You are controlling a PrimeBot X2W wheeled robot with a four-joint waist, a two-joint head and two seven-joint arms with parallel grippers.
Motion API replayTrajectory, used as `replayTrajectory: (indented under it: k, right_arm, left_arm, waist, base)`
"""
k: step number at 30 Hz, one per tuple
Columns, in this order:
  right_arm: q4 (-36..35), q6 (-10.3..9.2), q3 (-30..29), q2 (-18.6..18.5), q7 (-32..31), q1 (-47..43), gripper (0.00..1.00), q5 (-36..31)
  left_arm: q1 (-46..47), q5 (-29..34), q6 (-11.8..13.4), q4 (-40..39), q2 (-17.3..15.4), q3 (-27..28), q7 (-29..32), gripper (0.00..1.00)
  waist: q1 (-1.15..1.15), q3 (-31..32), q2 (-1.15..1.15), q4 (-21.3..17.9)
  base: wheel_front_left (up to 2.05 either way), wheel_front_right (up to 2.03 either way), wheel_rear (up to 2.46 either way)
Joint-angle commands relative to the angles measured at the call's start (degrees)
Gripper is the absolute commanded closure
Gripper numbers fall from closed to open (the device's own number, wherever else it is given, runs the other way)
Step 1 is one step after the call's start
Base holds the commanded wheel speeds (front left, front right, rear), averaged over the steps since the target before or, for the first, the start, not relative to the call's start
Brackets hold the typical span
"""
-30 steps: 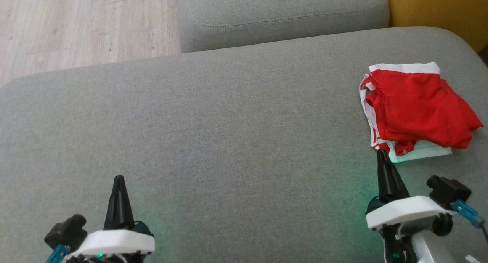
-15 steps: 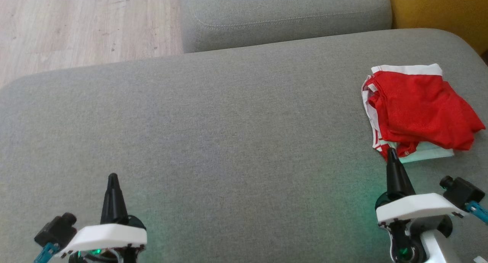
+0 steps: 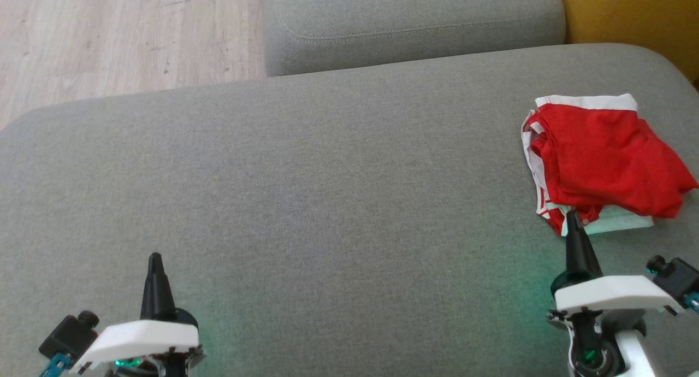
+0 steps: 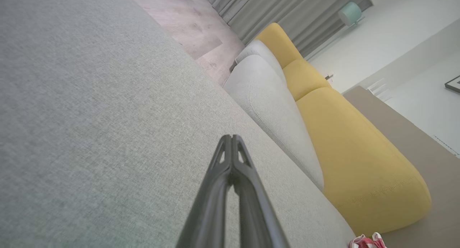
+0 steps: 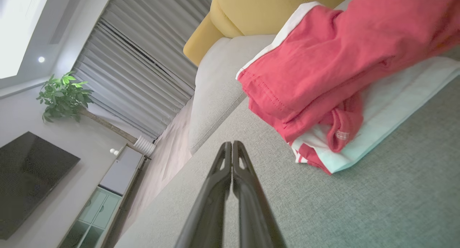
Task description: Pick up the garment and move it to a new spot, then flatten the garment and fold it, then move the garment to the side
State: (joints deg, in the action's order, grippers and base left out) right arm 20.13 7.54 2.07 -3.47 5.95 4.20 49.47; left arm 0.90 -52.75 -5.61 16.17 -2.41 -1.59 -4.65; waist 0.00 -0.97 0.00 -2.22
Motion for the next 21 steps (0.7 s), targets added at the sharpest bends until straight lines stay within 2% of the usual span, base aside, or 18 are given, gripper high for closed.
replayTrajectory:
  k: [1, 21]
  right_arm:
    - [-2.4, -0.03, 0.2, -0.8, -0.4, 2.3, 1.0, 1.5]
    - [-3.6, -0.03, -1.9, -0.9, -3.6, 2.2, 1.0, 14.8]
  left_arm:
    - [3.1, -1.2, -0.4, -2.0, -0.2, 1.7, 0.3, 1.0]
    - [3.8, -13.1, -0.8, -2.0, -0.3, 3.7, 3.7, 1.0]
  waist:
    - [0.0, 0.0, 0.0, 0.0]
    - [0.0, 0.3, 0.0, 0.7]
  base:
    - [0.0, 0.0, 0.0]
    - [0.0, 0.0, 0.0]
